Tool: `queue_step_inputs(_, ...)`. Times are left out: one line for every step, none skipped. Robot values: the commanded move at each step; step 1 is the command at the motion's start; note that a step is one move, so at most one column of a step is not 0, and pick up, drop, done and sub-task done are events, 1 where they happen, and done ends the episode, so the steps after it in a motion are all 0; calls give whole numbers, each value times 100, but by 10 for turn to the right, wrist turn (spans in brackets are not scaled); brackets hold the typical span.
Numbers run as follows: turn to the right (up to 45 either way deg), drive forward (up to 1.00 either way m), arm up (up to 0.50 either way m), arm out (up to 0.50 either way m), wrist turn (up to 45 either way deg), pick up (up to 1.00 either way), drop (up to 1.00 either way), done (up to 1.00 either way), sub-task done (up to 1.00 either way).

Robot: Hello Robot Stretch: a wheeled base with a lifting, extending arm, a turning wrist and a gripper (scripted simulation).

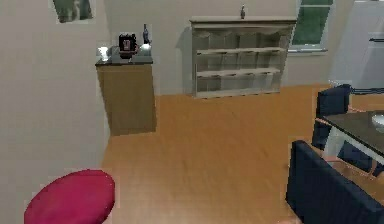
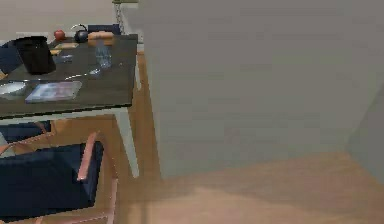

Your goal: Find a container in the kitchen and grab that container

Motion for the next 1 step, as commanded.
queue_step_inputs(0, 100, 0, 0, 0, 0, 0, 0, 0)
